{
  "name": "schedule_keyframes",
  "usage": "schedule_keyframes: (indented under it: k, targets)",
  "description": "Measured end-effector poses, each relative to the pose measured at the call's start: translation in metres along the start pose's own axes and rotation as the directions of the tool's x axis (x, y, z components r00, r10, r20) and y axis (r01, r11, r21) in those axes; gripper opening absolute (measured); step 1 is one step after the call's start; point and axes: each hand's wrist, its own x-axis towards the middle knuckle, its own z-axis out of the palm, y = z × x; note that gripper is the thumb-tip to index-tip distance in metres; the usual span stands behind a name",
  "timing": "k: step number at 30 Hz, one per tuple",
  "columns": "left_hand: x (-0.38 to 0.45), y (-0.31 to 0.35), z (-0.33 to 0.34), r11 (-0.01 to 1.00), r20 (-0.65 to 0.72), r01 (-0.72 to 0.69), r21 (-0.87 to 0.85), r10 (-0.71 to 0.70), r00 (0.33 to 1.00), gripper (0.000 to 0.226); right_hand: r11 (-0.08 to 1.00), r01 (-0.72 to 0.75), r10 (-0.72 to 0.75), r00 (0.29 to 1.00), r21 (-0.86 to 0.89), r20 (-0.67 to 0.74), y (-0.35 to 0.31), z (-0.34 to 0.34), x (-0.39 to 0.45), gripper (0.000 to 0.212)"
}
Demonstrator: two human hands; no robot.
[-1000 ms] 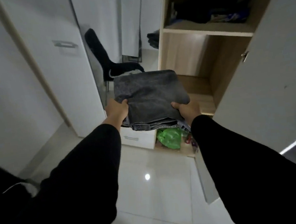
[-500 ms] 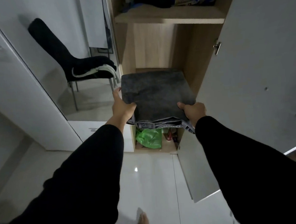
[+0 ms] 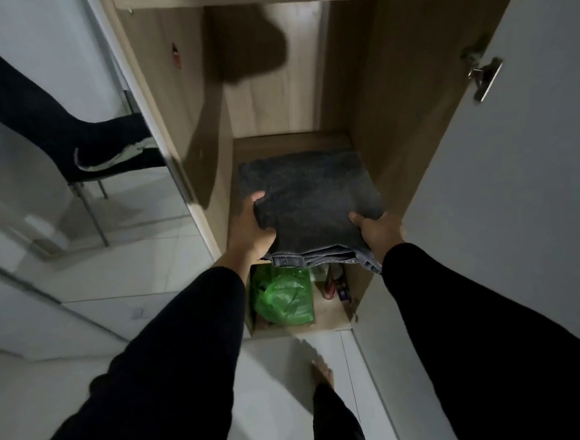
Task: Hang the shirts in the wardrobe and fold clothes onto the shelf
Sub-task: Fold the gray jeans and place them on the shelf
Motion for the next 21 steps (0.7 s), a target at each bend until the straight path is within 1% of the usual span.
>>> schedule_keyframes:
  k: [3, 5, 8, 11, 13, 16, 18, 19, 21]
  targets:
    - [0.057, -0.018, 0.029, 0.999, -0.009, 0.025, 0.041, -0.025, 1.0, 0.068, 1.0, 0.002, -0.002, 1.0, -0.024, 0.018, 0.004, 0.027, 0.055, 0.059]
    - [0.098, -0.027, 0.048, 0.997, -0.021, 0.039, 0.065, -0.038, 0.999, 0.065, 1.0, 0.012, -0.011, 0.999, -0.008, 0.032, 0.004, 0.045, 0.098, 0.056]
    - [0.159, -0.042, 0.073, 0.993, -0.072, 0.029, 0.116, -0.021, 0.997, 0.059, 1.0, 0.017, -0.017, 0.999, 0.016, 0.047, 0.0, 0.072, 0.159, 0.048]
    - [0.22, -0.058, 0.088, 0.983, -0.09, 0.009, 0.186, 0.008, 0.996, 0.057, 0.999, 0.035, -0.037, 0.995, 0.023, 0.089, -0.004, 0.099, 0.21, 0.031]
    - [0.254, -0.067, 0.094, 0.976, -0.094, -0.007, 0.217, 0.028, 0.995, 0.054, 0.999, 0.05, -0.052, 0.996, 0.022, 0.074, -0.006, 0.119, 0.243, 0.025]
    - [0.298, -0.076, 0.104, 0.988, -0.112, 0.007, 0.156, 0.011, 0.994, 0.052, 0.997, 0.059, -0.058, 0.998, -0.049, 0.018, -0.014, 0.143, 0.283, 0.039]
    - [0.324, -0.082, 0.11, 0.992, -0.124, -0.039, 0.122, 0.054, 0.991, 0.048, 0.996, 0.068, -0.068, 0.998, -0.05, -0.006, -0.019, 0.154, 0.306, 0.045]
    - [0.336, -0.084, 0.112, 0.99, -0.121, -0.071, 0.119, 0.086, 0.989, 0.046, 0.998, 0.063, -0.063, 0.998, -0.029, -0.007, -0.021, 0.158, 0.318, 0.046]
    - [0.354, -0.09, 0.115, 0.983, -0.108, -0.129, 0.131, 0.143, 0.984, 0.039, 0.997, 0.072, -0.073, 0.997, -0.041, -0.022, -0.028, 0.165, 0.335, 0.049]
